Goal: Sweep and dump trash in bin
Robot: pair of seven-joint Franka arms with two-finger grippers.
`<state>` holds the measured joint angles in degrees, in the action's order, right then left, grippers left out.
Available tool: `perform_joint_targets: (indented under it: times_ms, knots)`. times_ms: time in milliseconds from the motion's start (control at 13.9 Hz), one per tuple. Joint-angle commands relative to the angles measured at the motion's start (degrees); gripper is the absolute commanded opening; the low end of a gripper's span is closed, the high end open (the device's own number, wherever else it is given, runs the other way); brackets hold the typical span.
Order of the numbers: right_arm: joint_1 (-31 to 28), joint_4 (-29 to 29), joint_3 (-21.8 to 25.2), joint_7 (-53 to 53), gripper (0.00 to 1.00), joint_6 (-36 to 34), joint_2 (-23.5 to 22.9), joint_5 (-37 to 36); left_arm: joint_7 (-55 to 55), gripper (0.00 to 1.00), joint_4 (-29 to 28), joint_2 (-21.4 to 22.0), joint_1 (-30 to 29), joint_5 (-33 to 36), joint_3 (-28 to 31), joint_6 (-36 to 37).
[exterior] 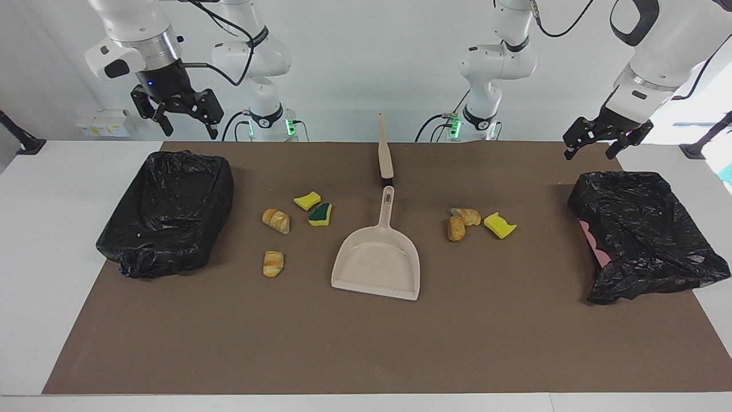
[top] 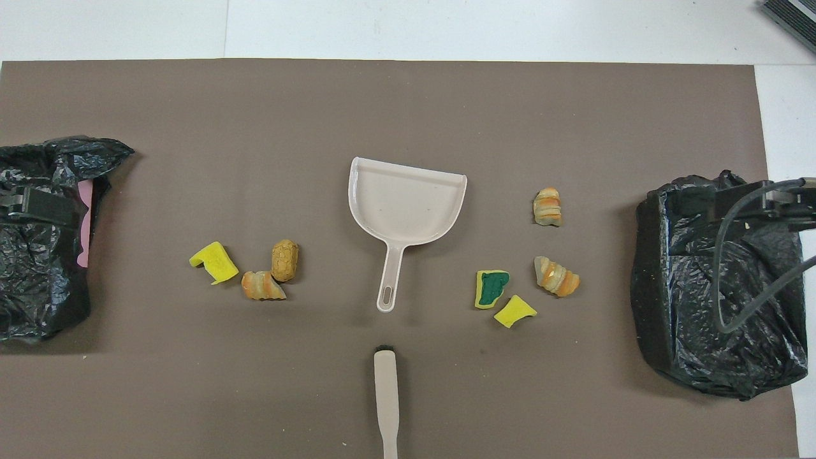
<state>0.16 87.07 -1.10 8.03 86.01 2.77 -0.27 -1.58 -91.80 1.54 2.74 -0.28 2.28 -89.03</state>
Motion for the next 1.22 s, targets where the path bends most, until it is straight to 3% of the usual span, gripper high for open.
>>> perform_joint_targets:
  times_ms: [0, 430, 573, 789, 1147]
  knots:
    - [-1.0, 1.0, -0.1, -1.4, 1.00, 1.2, 0.7, 1.2, 0.4, 1.00, -0.5, 0.9, -0.3, 0.1, -0.2, 0.3]
    - [-1.0, 1.0, -0.1, -1.5, 1.00, 1.2, 0.7, 1.1, -0.3, 1.00, -2.8, 2.8, -1.1, 0.1, -0.2, 1.9]
    - [-1.0, 1.0, -0.1, -1.5, 1.00, 1.2, 0.7, 1.1, -0.1, 1.00, -10.7, 6.7, 0.8, -0.1, -0.9, -0.5]
    - [-1.5, 1.0, -0.1, -1.6, 1.00, 1.2, 0.7, 0.7, 0.4, 1.00, -22.1, 12.7, 8.2, -0.2, -0.9, -7.0]
    - [-1.7, 1.0, -0.1, -1.4, 1.00, 1.1, 0.7, 0.7, 2.4, 1.00, -31.7, 16.6, 19.0, -0.8, -0.9, -12.5]
